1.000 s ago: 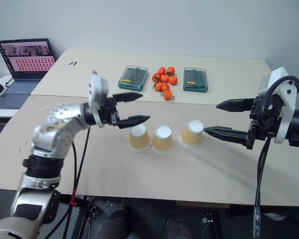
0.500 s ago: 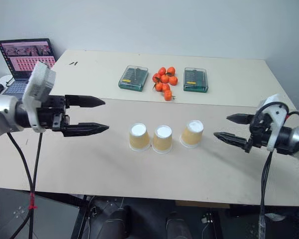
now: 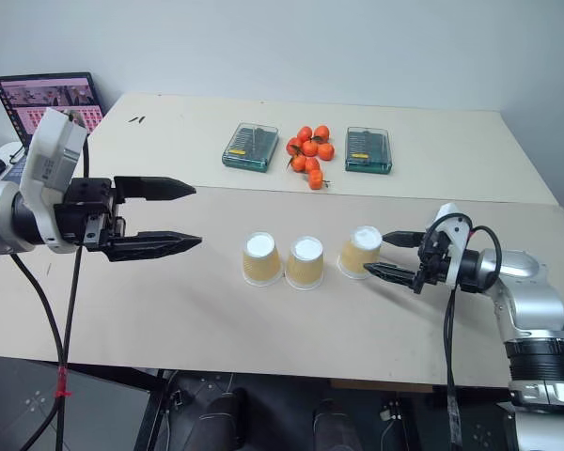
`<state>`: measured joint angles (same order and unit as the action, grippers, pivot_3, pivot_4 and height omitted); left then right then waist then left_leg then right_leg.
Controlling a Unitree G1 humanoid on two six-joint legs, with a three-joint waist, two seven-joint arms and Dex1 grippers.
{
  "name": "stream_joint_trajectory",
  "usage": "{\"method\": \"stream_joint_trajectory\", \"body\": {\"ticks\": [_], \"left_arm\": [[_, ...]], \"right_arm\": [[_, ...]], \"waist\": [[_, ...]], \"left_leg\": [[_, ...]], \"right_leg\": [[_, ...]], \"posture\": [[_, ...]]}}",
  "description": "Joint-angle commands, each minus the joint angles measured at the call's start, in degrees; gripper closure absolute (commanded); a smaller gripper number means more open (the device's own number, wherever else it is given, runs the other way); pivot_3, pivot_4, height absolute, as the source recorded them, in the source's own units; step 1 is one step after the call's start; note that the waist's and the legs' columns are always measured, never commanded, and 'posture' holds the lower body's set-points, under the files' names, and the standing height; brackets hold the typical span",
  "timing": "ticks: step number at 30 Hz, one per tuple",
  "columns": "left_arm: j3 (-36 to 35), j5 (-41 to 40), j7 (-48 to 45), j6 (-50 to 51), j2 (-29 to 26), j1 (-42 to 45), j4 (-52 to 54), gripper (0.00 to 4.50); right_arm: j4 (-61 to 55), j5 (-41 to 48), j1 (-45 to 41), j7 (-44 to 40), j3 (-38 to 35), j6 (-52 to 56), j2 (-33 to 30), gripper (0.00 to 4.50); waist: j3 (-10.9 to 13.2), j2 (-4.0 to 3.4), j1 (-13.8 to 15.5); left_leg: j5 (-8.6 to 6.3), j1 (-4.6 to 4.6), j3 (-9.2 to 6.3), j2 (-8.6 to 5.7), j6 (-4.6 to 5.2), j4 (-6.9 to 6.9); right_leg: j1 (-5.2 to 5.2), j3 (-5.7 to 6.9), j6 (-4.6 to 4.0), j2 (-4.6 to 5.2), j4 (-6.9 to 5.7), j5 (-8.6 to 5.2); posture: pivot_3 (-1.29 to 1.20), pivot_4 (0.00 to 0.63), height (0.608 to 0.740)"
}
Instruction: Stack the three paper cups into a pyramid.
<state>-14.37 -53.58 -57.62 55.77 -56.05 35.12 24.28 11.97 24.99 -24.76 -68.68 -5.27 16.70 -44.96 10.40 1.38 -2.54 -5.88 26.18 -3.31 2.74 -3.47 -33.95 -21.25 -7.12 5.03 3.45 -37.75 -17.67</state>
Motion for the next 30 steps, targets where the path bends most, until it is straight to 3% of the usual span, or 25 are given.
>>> {"method": "stream_joint_trajectory", "body": {"ticks": [1,21,25,30], "left_arm": [[0.1,-1.0,1.3,-0.8,0.3,1.2,1.5,0.04],[1.8,-0.9,4.6,-2.2,2.0,2.4,2.2,0.04],[2.0,-0.5,4.7,-2.7,2.2,2.2,2.3,0.0],[0.9,-1.1,4.6,-2.3,1.7,1.5,2.1,0.0]], "right_arm": [[0.8,-0.3,-2.8,-0.2,-0.1,-0.5,0.6,0.0],[18.1,-7.2,-15.7,-0.9,4.3,-7.9,7.8,0.0],[18.9,-8.1,-16.2,-1.4,4.2,-8.9,7.9,1.05],[16.8,-8.6,-16.9,-1.1,3.3,-8.1,6.2,1.05]], "waist": [[0.0,0.0,0.0],[0.0,-0.01,-0.1],[0.0,-0.01,0.0],[0.0,-0.02,0.0]], "left_leg": [[0.0,0.0,0.0,0.0,0.0,0.0],[0.0,0.0,0.0,0.0,0.0,0.01],[0.0,0.0,-0.01,0.0,0.0,0.02],[0.0,0.0,-0.01,-0.01,0.0,0.02]], "right_leg": [[0.0,0.0,0.0,0.0,0.0,0.0],[0.0,0.0,-0.01,0.0,-0.05,0.0],[0.0,0.02,-0.01,0.0,-0.04,0.0],[-0.01,0.01,-0.01,0.0,-0.08,0.0]], "posture": [[0.0,0.15,0.732],[0.0,0.15,0.732],[0.0,0.15,0.732],[0.0,0.15,0.732]]}}
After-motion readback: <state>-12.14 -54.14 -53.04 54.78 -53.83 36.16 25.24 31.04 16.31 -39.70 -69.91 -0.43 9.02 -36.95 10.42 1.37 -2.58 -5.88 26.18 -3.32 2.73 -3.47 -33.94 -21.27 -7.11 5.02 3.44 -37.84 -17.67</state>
